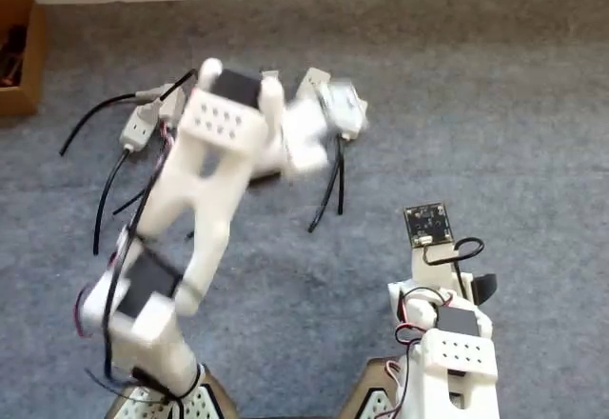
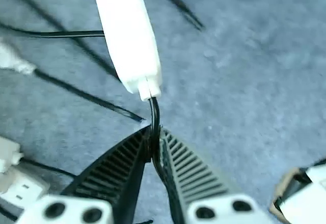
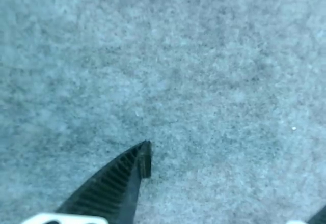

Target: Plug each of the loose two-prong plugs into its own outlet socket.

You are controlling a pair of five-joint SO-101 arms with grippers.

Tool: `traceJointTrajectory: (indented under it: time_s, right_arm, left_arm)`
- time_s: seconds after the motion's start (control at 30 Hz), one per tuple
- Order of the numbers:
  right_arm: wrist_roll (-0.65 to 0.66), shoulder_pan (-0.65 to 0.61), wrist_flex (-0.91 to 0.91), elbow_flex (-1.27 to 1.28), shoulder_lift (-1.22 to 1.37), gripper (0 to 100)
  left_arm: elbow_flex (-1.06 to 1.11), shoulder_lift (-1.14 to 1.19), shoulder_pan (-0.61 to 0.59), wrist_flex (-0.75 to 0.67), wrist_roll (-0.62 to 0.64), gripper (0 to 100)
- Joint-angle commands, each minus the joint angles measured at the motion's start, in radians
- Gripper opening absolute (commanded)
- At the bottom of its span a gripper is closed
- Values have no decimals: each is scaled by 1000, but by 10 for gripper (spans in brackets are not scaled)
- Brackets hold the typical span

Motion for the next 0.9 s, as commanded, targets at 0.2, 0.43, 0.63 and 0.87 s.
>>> traceJointTrajectory:
  time_s: [0.2,0.43,0.63,0.87]
  right_arm:
    - [6,-12,-19,2,1,499]
    - [6,-13,-19,2,1,499]
    - [6,-13,-19,4,1,499]
    - [6,-13,-19,4,1,499]
  left_arm:
    - [906,-679,21,-176,-187,5]
    - [1307,-928,22,-496,-190,8]
    - [1400,-931,21,-566,-281,122]
    - [1382,-941,13,-497,-370,262]
